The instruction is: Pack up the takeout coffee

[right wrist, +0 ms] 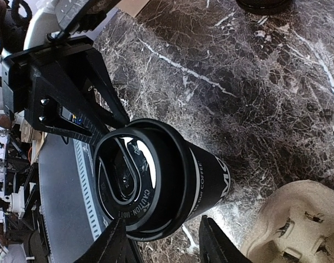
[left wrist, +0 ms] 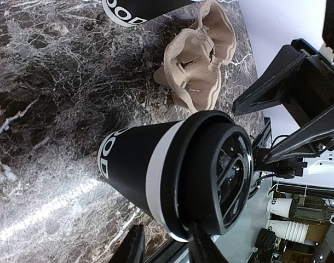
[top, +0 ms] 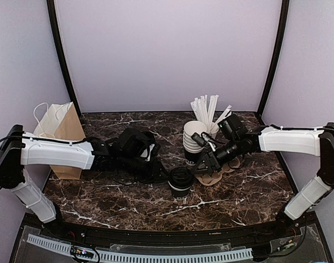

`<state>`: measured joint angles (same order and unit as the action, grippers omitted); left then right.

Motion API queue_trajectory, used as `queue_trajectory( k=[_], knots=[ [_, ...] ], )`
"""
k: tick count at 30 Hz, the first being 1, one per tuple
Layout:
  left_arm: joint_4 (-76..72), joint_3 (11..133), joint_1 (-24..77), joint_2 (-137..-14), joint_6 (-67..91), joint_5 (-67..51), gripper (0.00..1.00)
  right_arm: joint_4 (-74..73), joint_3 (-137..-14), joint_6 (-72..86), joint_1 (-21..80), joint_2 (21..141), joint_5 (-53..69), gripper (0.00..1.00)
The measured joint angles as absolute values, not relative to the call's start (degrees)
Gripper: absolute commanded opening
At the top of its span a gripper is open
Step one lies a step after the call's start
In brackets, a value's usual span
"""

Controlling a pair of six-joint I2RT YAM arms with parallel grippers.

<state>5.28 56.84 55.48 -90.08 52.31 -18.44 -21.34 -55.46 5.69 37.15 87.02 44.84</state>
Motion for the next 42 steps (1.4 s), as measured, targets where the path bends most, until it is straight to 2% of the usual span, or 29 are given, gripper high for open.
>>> queue_trajectory(
  k=[11,16,32,42],
  knots=[
    [4.5,56.6,55.5,-90.1,52.7,-19.1,0.30,-21.5,-55.5,5.5,39.4,88.4,44.3,0.42],
    [4.3,56.5,55.5,-90.2,53.1,-19.9,0.33,-21.6,-55.5,5.1,39.4,88.4,43.8,0.41],
    [3.3,56.1,56.1,-90.6,53.6,-20.6,0.34,-22.7,-56.0,5.0,40.6,87.8,40.3,0.40],
    [3.7,55.0,56.2,-89.2,54.2,-17.0,0.34,-24.2,-59.6,5.1,41.3,90.7,38.7,0.44]
  ],
)
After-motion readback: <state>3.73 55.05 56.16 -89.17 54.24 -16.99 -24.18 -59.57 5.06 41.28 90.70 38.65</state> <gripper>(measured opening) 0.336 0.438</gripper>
